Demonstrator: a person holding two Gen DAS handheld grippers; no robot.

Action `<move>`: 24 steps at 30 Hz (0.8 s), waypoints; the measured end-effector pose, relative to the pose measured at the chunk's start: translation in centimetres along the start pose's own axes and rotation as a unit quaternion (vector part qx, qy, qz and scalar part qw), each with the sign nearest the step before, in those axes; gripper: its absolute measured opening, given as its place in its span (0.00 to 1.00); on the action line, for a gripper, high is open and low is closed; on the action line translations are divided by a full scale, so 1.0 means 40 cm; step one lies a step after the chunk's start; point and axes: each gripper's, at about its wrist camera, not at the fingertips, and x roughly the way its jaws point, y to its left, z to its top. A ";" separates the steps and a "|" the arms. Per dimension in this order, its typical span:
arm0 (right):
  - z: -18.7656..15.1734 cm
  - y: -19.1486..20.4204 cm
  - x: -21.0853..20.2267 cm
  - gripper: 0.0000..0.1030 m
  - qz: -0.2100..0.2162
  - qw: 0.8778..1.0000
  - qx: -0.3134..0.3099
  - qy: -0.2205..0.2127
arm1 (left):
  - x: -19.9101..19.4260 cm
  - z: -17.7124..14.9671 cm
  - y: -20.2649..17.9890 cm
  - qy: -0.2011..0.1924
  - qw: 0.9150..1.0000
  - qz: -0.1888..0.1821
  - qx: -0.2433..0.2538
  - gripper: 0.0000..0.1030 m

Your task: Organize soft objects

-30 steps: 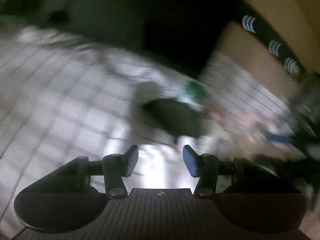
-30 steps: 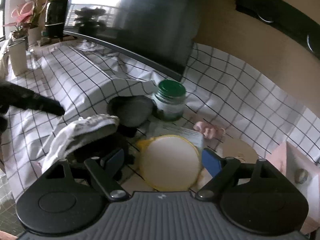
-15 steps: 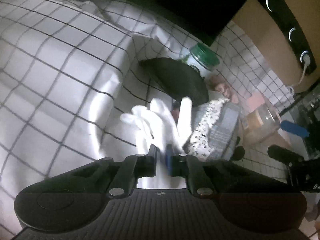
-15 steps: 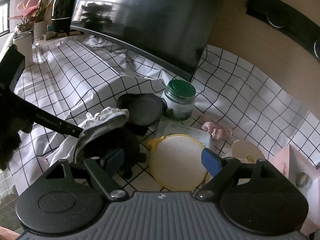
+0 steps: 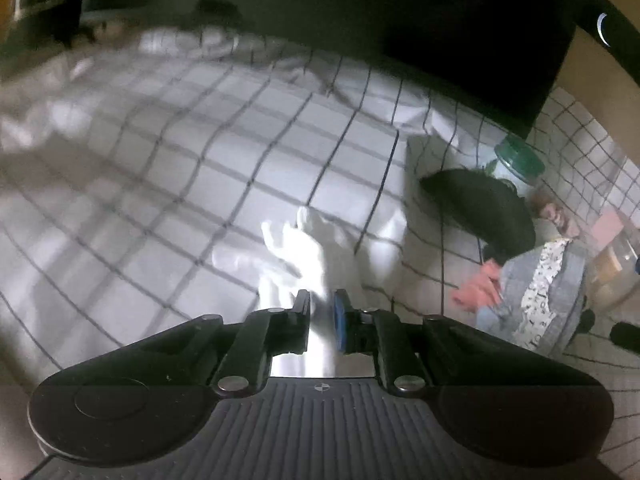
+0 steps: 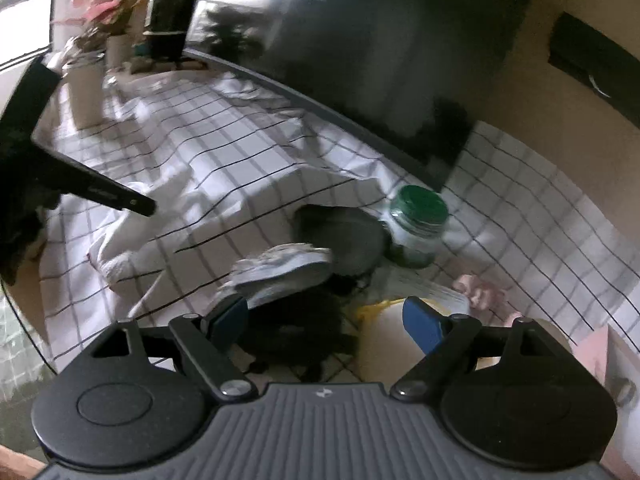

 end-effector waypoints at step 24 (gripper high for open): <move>-0.077 -0.026 0.035 0.83 -0.006 0.998 0.032 0.050 | 0.051 -0.027 -0.110 0.023 0.999 0.030 0.003 0.68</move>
